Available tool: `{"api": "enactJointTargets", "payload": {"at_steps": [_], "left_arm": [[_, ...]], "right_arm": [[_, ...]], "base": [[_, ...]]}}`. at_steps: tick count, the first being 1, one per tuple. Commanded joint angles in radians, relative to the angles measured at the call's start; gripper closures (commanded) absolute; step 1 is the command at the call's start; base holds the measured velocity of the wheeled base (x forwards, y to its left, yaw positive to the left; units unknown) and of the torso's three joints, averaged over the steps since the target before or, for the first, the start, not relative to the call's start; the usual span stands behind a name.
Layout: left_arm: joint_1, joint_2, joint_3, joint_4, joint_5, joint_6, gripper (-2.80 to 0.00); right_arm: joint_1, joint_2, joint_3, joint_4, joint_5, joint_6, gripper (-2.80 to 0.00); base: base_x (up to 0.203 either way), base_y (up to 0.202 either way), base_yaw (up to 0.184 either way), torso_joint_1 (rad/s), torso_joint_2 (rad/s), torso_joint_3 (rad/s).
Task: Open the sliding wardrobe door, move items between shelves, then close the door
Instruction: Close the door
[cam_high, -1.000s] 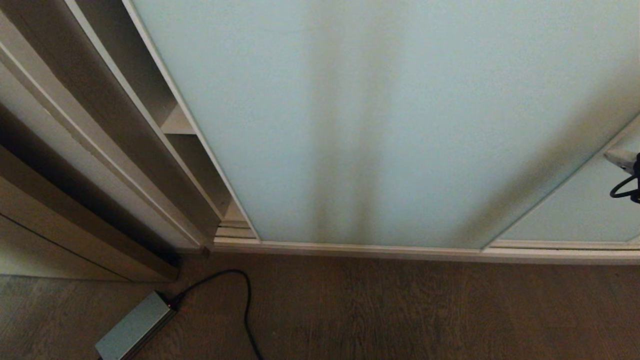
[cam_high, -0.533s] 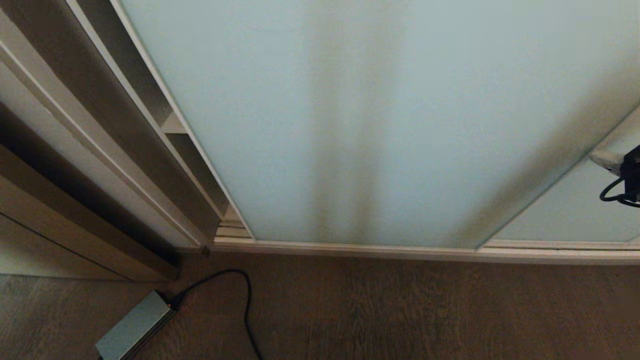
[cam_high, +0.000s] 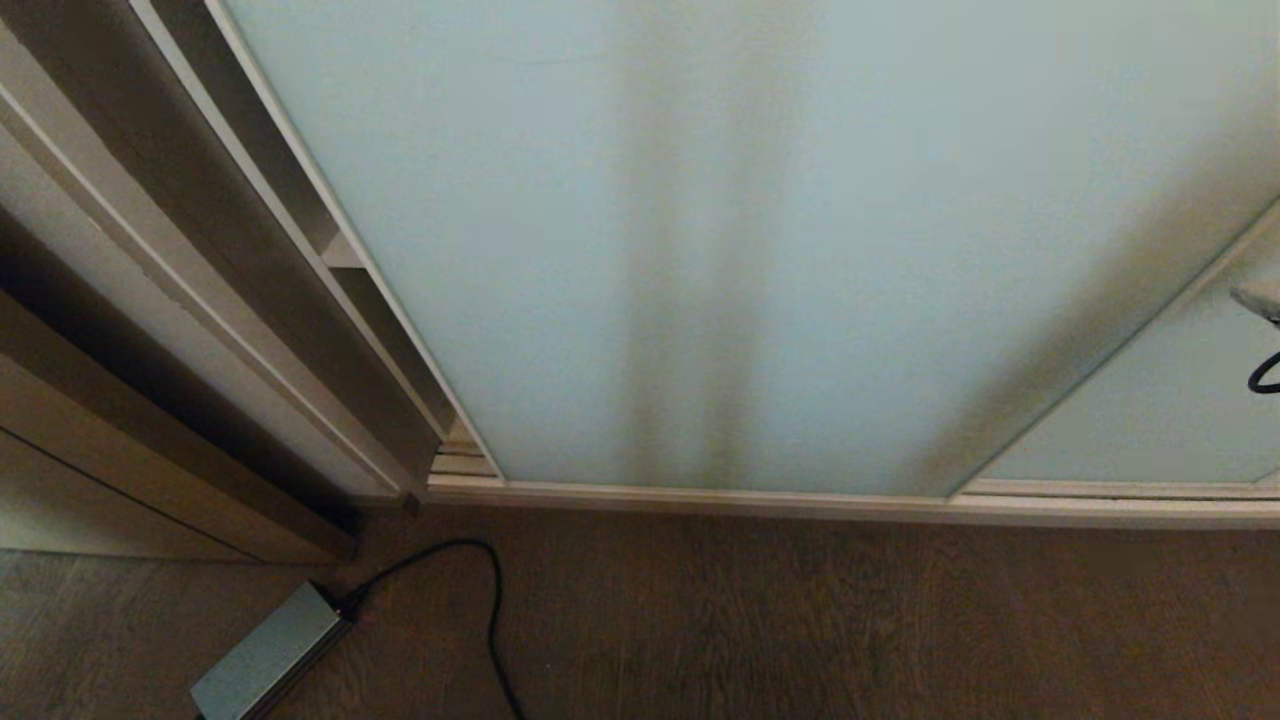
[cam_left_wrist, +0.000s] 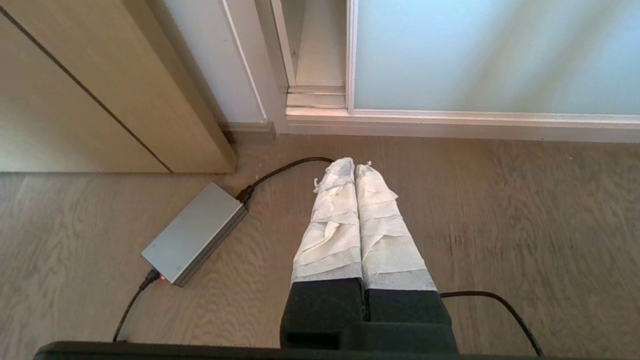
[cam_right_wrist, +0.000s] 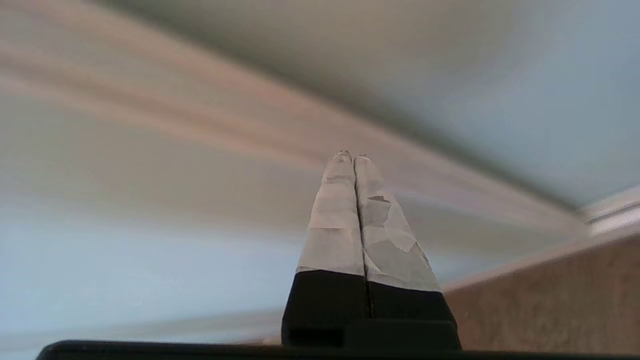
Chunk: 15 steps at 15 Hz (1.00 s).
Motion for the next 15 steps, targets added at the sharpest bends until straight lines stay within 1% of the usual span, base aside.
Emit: {"api": "enactJointTargets", "payload": {"at_steps": [1,4,7,12,15], "left_arm": [[0.000,0.000,0.000,0.001,0.000,0.001,0.00],[0.000,0.000,0.000,-0.001,0.000,0.000,0.00],[0.000,0.000,0.000,-0.001,0.000,0.001,0.00],[0.000,0.000,0.000,0.001,0.000,0.001,0.00],[0.000,0.000,0.000,0.000,0.000,-0.001,0.00]], "right_arm": [[-0.023,0.014,-0.025,-0.004,0.004,0.004,0.00],[-0.026,0.070,-0.049,-0.003,0.004,0.003,0.00],[0.023,0.126,-0.059,-0.001,-0.001,0.004,0.00],[0.060,0.140,-0.059,0.008,-0.036,0.007,0.00],[0.071,0.134,-0.047,0.006,-0.041,0.006,0.00]], "base": [[0.000,0.000,0.000,0.000,0.00,0.000],[0.000,0.000,0.000,0.000,0.00,0.000],[0.000,0.000,0.000,0.000,0.00,0.000],[0.000,0.000,0.000,0.000,0.00,0.000],[0.000,0.000,0.000,0.000,0.00,0.000]]}}
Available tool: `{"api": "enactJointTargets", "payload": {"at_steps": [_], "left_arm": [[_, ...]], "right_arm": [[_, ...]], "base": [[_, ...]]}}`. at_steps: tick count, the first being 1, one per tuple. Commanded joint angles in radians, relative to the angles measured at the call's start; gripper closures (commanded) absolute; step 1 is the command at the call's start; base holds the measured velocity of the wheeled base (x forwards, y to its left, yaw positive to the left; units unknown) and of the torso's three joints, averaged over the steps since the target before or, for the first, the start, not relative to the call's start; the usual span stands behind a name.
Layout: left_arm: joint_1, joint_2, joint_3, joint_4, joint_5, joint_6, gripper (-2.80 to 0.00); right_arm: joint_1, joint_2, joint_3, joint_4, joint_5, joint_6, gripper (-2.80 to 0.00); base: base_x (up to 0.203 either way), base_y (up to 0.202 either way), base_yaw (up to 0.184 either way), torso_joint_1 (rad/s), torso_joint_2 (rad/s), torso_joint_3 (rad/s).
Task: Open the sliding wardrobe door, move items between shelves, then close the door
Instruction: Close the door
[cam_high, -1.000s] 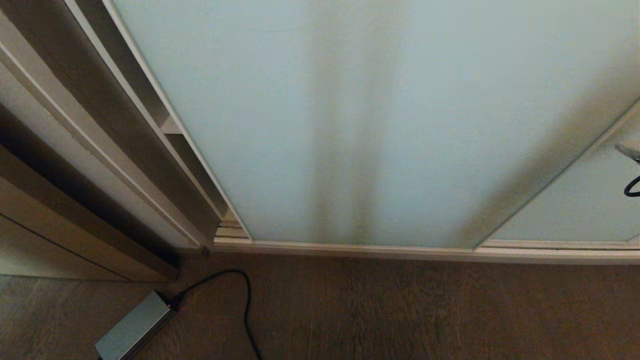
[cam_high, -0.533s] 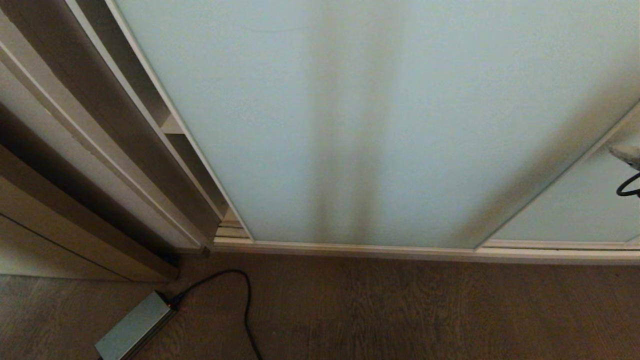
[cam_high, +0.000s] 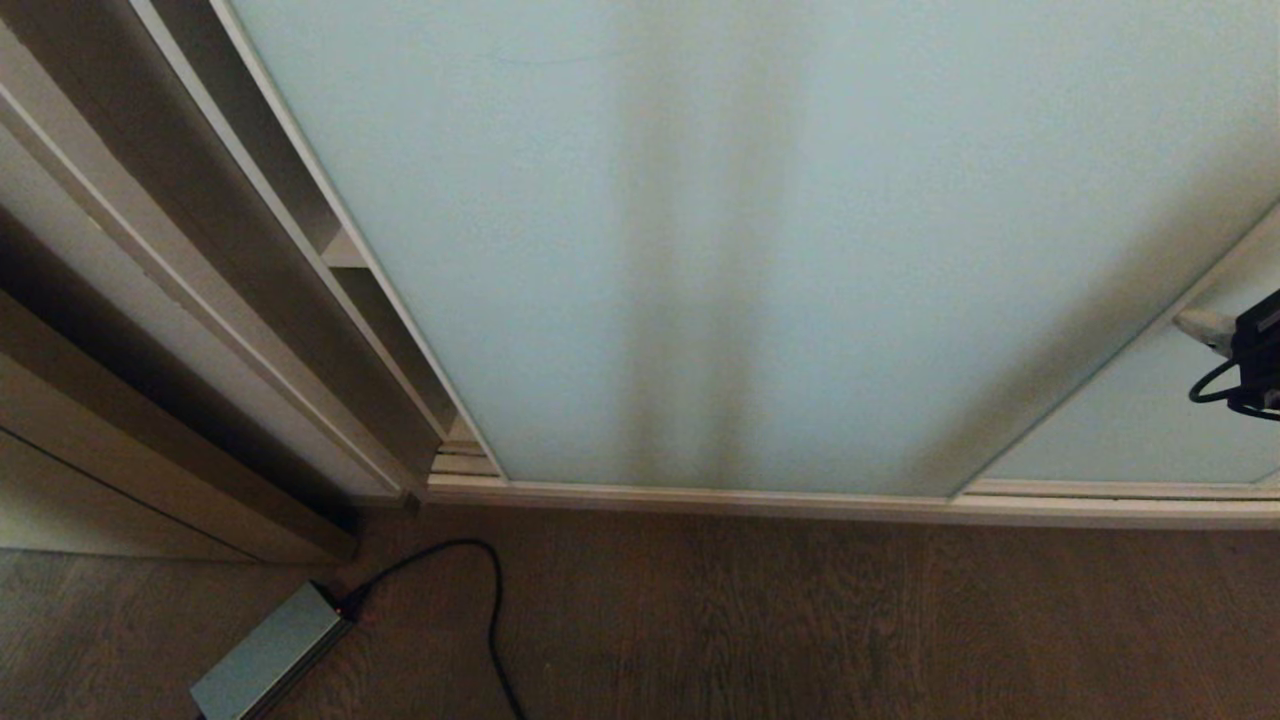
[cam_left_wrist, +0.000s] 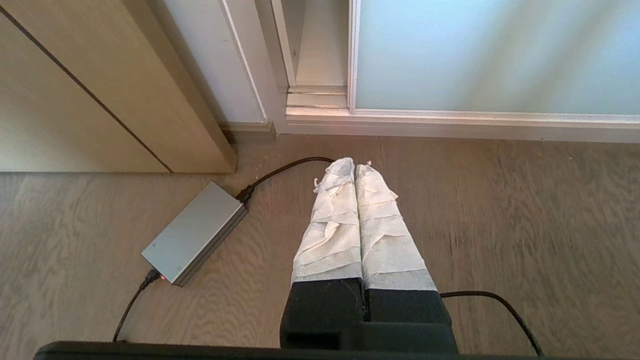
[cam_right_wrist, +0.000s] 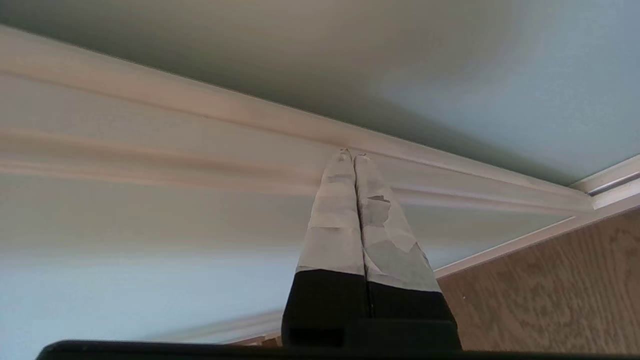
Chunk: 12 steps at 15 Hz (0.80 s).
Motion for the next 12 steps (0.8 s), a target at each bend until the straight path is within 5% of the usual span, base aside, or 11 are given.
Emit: {"api": "enactJointTargets", "payload": {"at_steps": [1,12], "left_arm": [[0.000,0.000,0.000,-0.001,0.000,0.001,0.00],[0.000,0.000,0.000,0.000,0.000,0.000,0.00]], "right_arm": [[0.014,-0.007,0.013,-0.008,0.003,0.004,0.00],[0.083,-0.083,0.101,-0.014,-0.029,-0.001,0.00]], "base": [[0.000,0.000,0.000,0.000,0.00,0.000],[0.000,0.000,0.000,0.000,0.00,0.000]]}}
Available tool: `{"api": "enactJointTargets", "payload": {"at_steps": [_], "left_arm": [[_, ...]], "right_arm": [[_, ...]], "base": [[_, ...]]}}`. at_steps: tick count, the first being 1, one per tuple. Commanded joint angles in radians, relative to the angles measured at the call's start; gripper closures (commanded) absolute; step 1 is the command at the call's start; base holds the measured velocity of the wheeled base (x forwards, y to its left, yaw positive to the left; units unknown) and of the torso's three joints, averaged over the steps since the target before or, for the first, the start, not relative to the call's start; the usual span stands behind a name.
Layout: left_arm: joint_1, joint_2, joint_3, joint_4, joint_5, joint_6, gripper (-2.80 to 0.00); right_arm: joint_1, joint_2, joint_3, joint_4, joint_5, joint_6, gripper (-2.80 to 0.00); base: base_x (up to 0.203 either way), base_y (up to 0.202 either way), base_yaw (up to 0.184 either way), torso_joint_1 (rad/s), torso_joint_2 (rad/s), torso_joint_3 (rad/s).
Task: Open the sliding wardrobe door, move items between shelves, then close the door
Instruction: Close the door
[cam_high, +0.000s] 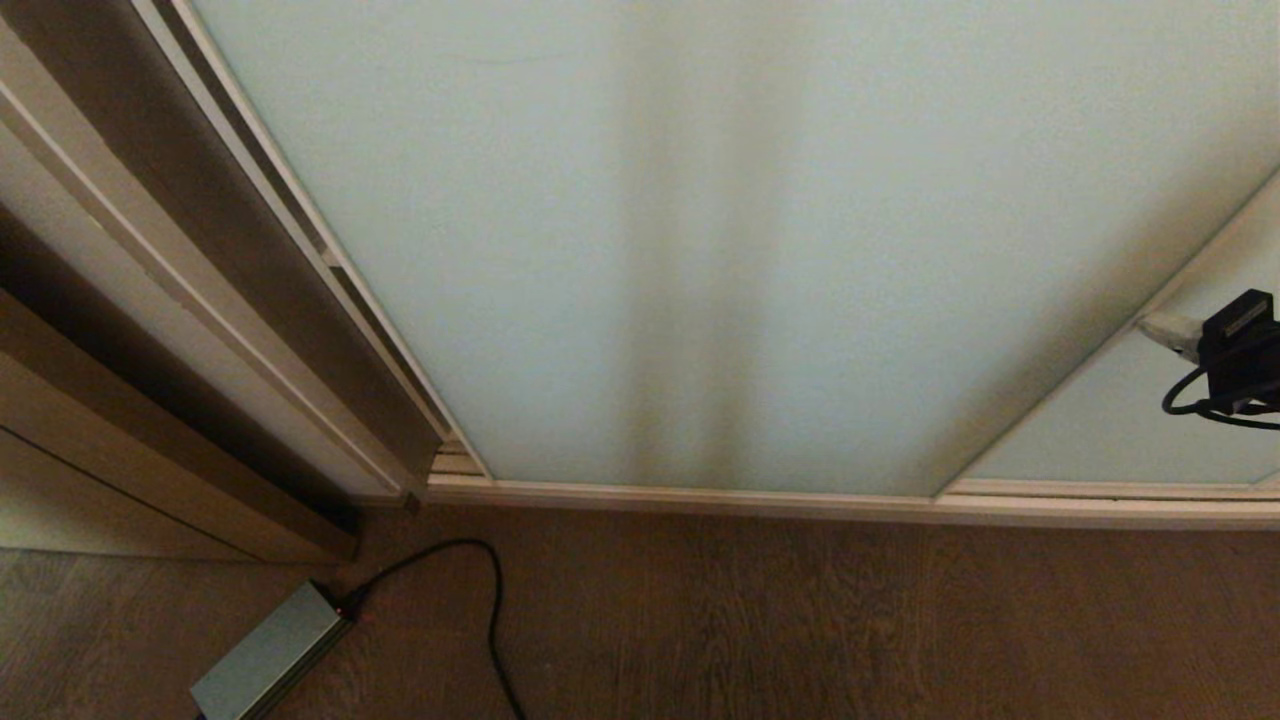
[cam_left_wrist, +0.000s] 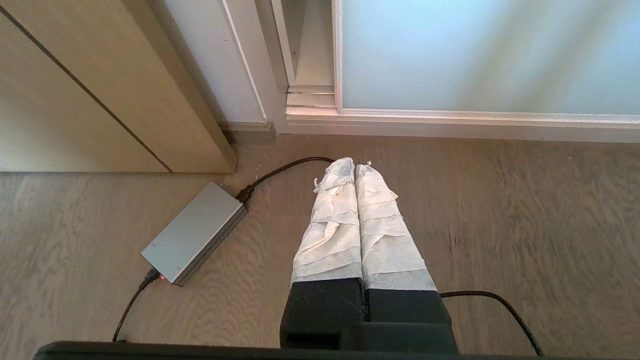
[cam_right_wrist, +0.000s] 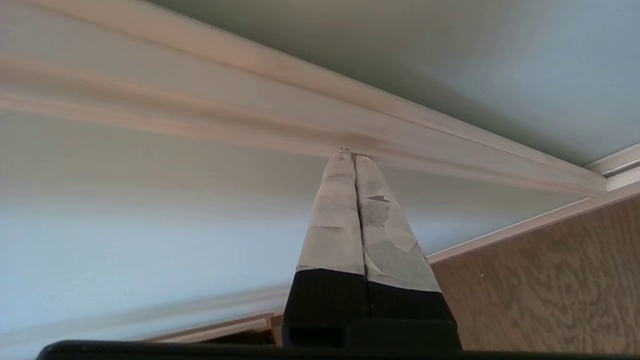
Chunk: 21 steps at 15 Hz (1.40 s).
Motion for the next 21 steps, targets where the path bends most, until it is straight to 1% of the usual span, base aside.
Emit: {"api": "enactJointTargets", "payload": {"at_steps": [1,5,7,11,13,14,15,16,17,18,19,20,21], "left_arm": [[0.000,0.000,0.000,0.001,0.000,0.000,0.00],[0.000,0.000,0.000,0.000,0.000,-0.001,0.00],[0.000,0.000,0.000,-0.001,0.000,0.001,0.00],[0.000,0.000,0.000,-0.001,0.000,-0.001,0.00],[0.000,0.000,0.000,0.001,0.000,-0.001,0.00],[0.000,0.000,0.000,-0.001,0.000,-0.001,0.00],[0.000,0.000,0.000,-0.001,0.000,-0.001,0.00],[0.000,0.000,0.000,0.001,0.000,0.000,0.00],[0.000,0.000,0.000,-0.001,0.000,-0.001,0.00],[0.000,0.000,0.000,-0.001,0.000,0.000,0.00],[0.000,0.000,0.000,-0.001,0.000,0.000,0.00],[0.000,0.000,0.000,-0.001,0.000,0.001,0.00],[0.000,0.000,0.000,0.000,0.000,0.001,0.00]], "right_arm": [[0.008,-0.034,0.021,-0.003,0.002,0.003,0.00],[0.047,-0.086,0.069,-0.004,0.002,0.002,0.00],[0.059,-0.144,0.104,-0.009,0.003,-0.006,0.00],[0.044,-0.310,0.151,-0.085,0.004,-0.068,0.00],[0.045,-0.423,0.155,-0.066,0.009,-0.113,0.00],[0.060,-0.492,0.162,-0.018,0.011,-0.160,0.00],[0.080,-0.564,0.175,0.063,0.012,-0.226,0.00],[0.103,-0.647,0.195,0.180,0.011,-0.321,0.00],[0.134,-0.743,0.232,0.304,0.003,-0.441,0.00],[0.160,-0.829,0.276,0.400,-0.021,-0.550,0.00],[0.188,-0.930,0.339,0.489,-0.072,-0.665,0.00],[0.216,-1.029,0.411,0.551,-0.147,-0.753,0.00],[0.239,-1.109,0.472,0.586,-0.214,-0.801,0.00]], "base": [[0.000,0.000,0.000,0.000,0.00,0.000],[0.000,0.000,0.000,0.000,0.00,0.000],[0.000,0.000,0.000,0.000,0.00,0.000],[0.000,0.000,0.000,0.000,0.00,0.000],[0.000,0.000,0.000,0.000,0.00,0.000],[0.000,0.000,0.000,0.000,0.00,0.000],[0.000,0.000,0.000,0.000,0.00,0.000],[0.000,0.000,0.000,0.000,0.00,0.000],[0.000,0.000,0.000,0.000,0.00,0.000],[0.000,0.000,0.000,0.000,0.00,0.000],[0.000,0.000,0.000,0.000,0.00,0.000],[0.000,0.000,0.000,0.000,0.00,0.000],[0.000,0.000,0.000,0.000,0.00,0.000]]}}
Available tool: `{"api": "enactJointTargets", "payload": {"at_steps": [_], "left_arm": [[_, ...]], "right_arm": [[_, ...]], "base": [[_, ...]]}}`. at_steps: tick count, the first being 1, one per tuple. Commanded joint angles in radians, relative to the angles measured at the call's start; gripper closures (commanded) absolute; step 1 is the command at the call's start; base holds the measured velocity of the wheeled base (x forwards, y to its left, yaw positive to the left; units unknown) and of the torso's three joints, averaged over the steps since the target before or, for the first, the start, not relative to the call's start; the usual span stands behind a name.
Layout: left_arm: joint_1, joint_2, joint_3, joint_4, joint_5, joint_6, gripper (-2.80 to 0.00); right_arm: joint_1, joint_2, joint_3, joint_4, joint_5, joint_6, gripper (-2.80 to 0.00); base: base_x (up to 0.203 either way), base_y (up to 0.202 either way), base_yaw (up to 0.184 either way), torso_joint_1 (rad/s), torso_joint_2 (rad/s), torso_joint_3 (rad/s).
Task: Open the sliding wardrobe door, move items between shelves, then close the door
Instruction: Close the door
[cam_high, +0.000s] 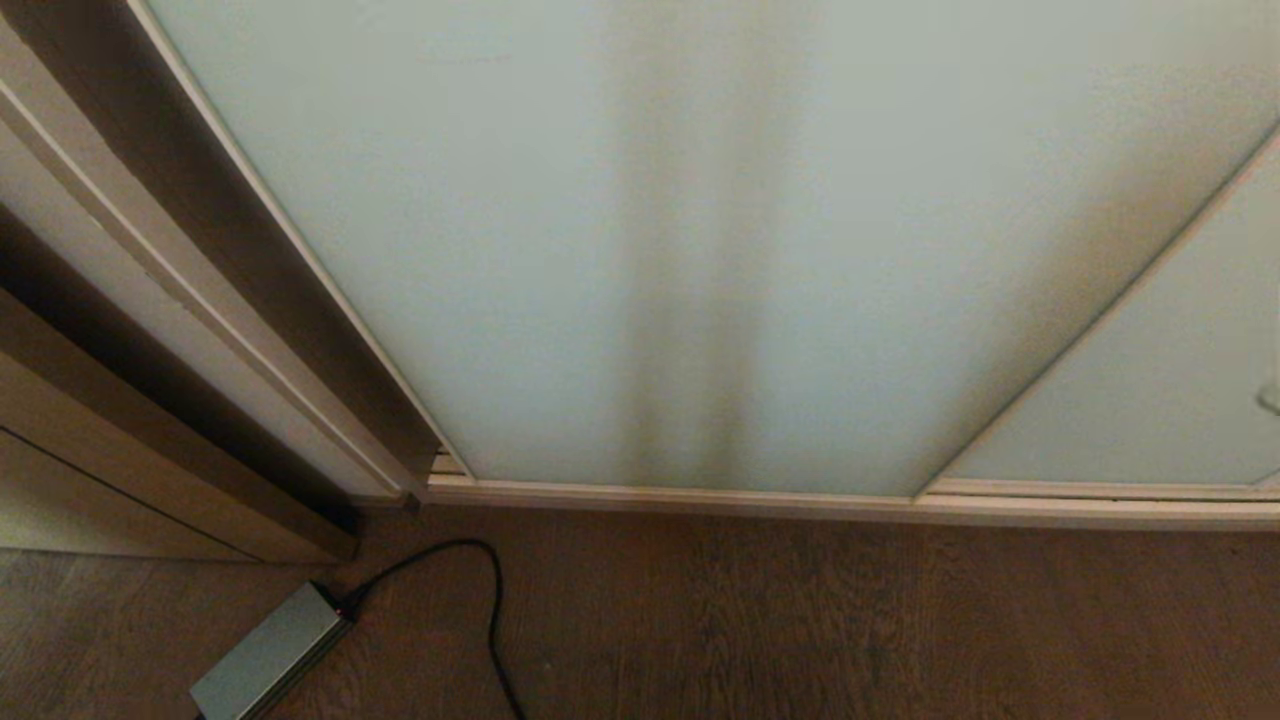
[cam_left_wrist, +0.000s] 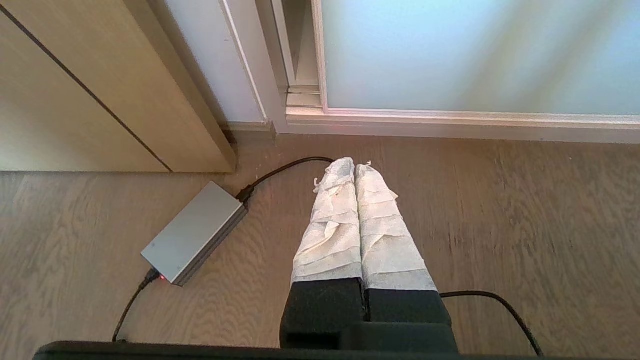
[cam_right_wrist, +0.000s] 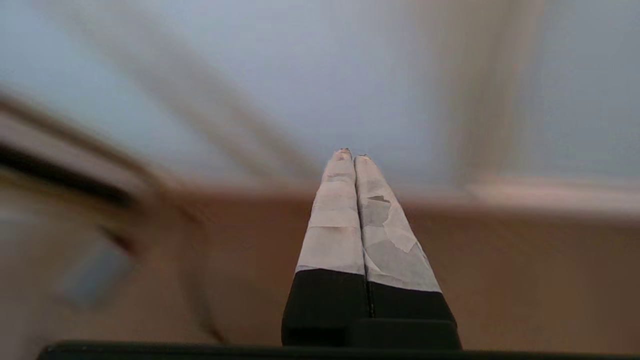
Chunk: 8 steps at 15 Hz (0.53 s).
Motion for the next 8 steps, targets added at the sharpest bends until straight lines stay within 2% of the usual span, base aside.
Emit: {"api": "enactJointTargets", "payload": {"at_steps": [1,4,6,8], "left_arm": [[0.000,0.000,0.000,-0.001,0.000,-0.001,0.00],[0.000,0.000,0.000,-0.001,0.000,0.001,0.00],[0.000,0.000,0.000,-0.001,0.000,-0.001,0.00],[0.000,0.000,0.000,-0.001,0.000,-0.001,0.00]], "right_arm": [[0.057,-0.287,0.136,0.075,-0.127,-0.121,0.00],[0.110,-0.566,0.320,0.155,-0.255,-0.178,0.00],[0.127,-0.632,0.468,0.148,-0.335,-0.190,0.00],[0.152,-0.639,0.594,0.115,-0.381,-0.198,0.00]], "base": [[0.000,0.000,0.000,0.000,0.00,0.000],[0.000,0.000,0.000,0.000,0.00,0.000],[0.000,0.000,0.000,0.000,0.00,0.000],[0.000,0.000,0.000,0.000,0.00,0.000]]}}
